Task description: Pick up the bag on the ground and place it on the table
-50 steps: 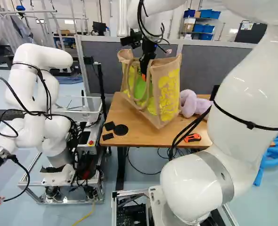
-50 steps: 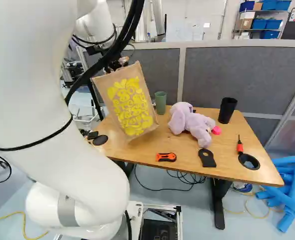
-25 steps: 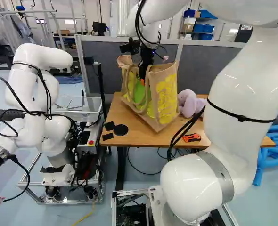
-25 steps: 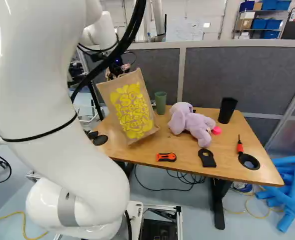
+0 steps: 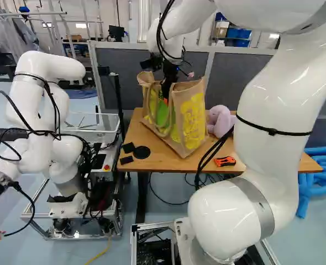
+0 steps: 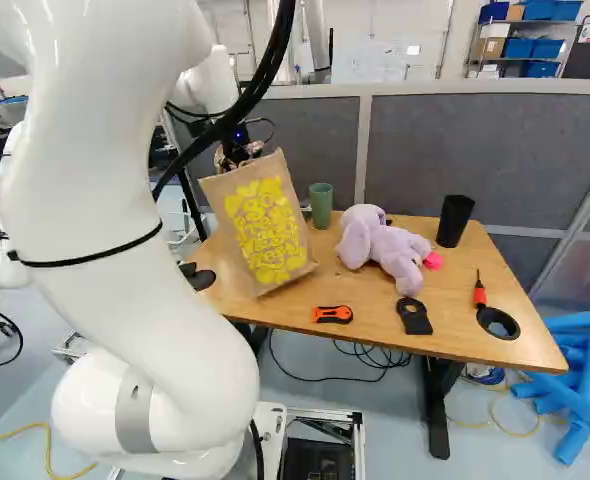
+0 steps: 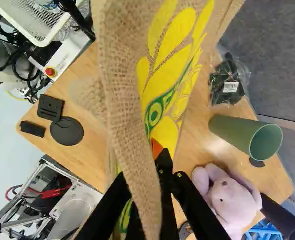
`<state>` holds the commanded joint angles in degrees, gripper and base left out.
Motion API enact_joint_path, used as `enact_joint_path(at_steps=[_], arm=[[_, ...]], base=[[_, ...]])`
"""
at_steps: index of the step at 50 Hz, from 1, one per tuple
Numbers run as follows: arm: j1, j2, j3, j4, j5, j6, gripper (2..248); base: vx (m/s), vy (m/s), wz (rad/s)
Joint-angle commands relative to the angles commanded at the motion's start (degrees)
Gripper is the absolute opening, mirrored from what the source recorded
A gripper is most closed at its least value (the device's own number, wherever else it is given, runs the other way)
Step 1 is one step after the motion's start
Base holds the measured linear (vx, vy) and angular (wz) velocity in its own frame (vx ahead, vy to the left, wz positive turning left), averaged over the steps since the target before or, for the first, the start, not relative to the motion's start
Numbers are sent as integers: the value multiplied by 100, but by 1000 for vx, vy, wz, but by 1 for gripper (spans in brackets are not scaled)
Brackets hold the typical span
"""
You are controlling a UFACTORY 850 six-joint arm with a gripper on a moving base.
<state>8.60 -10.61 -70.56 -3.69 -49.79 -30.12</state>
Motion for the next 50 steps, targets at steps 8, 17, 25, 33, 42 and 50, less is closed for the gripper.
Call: enact_joint_path(at_steps=[8, 17, 25, 33, 42, 50], arm=[[0, -132, -7, 110, 151, 0, 21], [0, -281, -18, 151, 289, 0, 21], [0, -415, -32, 156, 388, 0, 21], [0, -548, -49, 157, 528, 0, 21], [0, -594, -55, 157, 580, 0, 21], [0, -599, -56, 157, 584, 0, 21]], base=[[0, 0, 0], [0, 0, 0], [0, 0, 0], [0, 0, 0], [0, 0, 0], [0, 0, 0]])
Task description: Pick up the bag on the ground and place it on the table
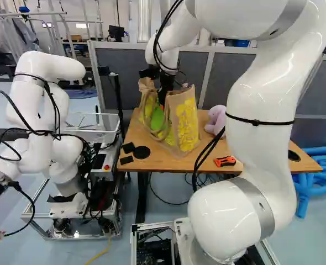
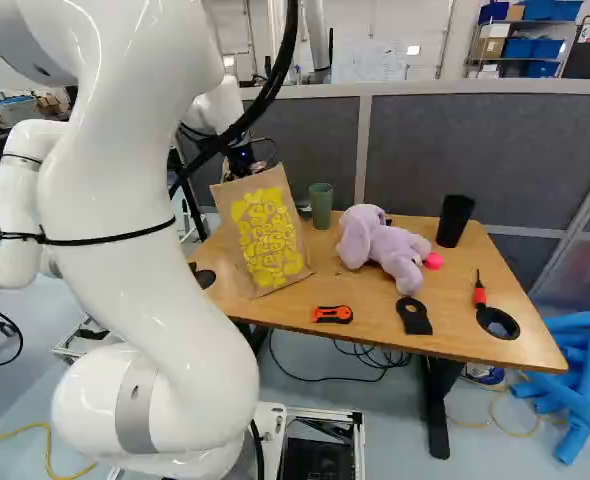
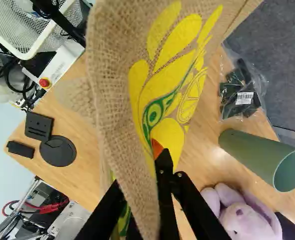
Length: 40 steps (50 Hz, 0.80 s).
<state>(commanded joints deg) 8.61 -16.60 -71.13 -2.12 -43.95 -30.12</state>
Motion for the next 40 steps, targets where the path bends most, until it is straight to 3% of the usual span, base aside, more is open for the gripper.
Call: enact_joint_path(at_steps=[10, 11, 15, 16, 20, 21, 26, 27, 31, 32, 36, 37, 40], arm=[[0, 0, 0, 0, 0, 0, 21], [0, 0, 0, 0, 0, 0, 34], [0, 0, 0, 0, 0, 0, 34], [0, 0, 0, 0, 0, 0, 67], [0, 0, 0, 0, 0, 0, 67], [0, 0, 0, 0, 0, 0, 101], [0, 0, 0, 0, 0, 0, 101], [0, 0, 0, 0, 0, 0, 136], [0, 0, 0, 0, 0, 0, 136], [0, 0, 0, 0, 0, 0, 173], [0, 0, 0, 0, 0, 0, 173], [0, 0, 0, 0, 0, 0, 209], [0, 0, 0, 0, 0, 0, 209]], base=[[0, 0, 0], [0, 0, 0], [0, 0, 0], [0, 0, 0], [0, 0, 0], [0, 0, 0], [0, 0, 0], [0, 0, 0], [0, 0, 0], [0, 0, 0], [0, 0, 0], [0, 0, 0], [0, 0, 0]])
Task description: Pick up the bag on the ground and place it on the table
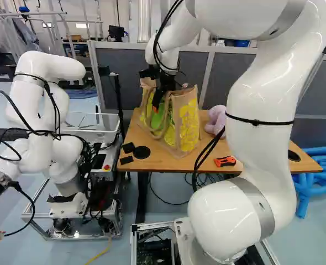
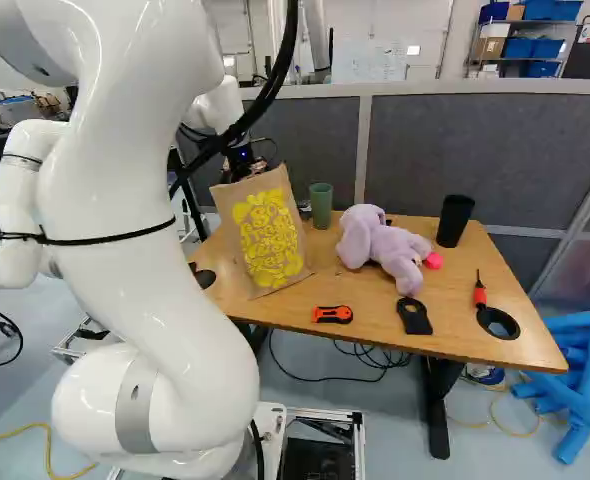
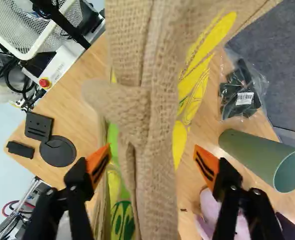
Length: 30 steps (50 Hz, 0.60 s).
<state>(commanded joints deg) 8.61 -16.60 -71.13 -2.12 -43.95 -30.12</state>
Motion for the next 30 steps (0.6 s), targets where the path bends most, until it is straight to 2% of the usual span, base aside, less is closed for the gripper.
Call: enact_joint_path(at_steps=[1, 2, 30], arm=[[0, 0, 0, 0, 0, 0, 209], [0, 0, 0, 0, 0, 0, 244], [0, 18, 3, 0, -27, 0, 247]], base=[[0, 0, 0], [0, 0, 0], [0, 0, 0]])
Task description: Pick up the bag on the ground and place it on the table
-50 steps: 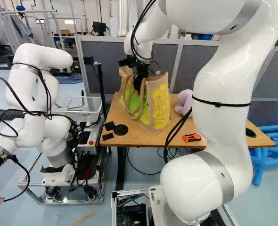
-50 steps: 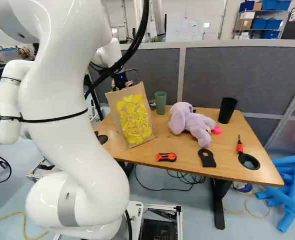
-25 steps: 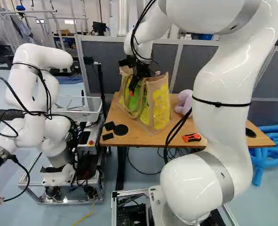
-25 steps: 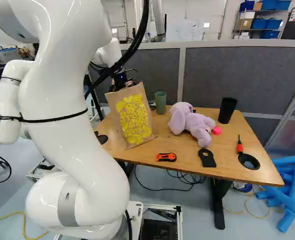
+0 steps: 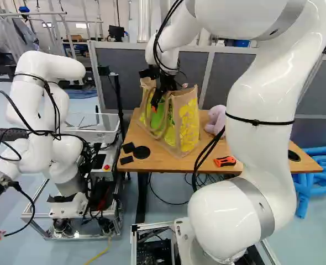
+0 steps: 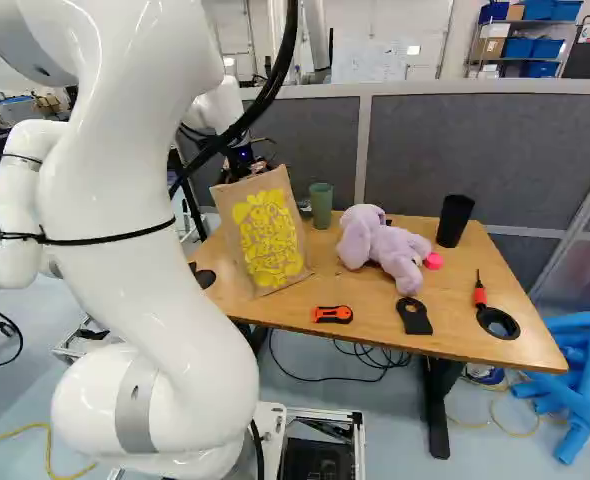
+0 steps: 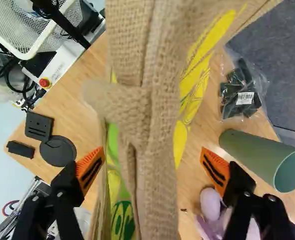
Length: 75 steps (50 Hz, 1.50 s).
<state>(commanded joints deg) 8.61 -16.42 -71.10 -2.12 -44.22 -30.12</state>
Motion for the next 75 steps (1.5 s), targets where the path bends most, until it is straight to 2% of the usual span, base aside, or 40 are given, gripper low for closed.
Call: enact_joint_path(at_steps=[23, 43, 75], arm=[[0, 350, 40, 0, -163, 0, 247], [-2, 656, 37, 14, -478, 0, 247], [-31, 1029, -116, 424, -984, 0, 247]], base=[[0, 0, 0], [0, 0, 0], [0, 0, 0]])
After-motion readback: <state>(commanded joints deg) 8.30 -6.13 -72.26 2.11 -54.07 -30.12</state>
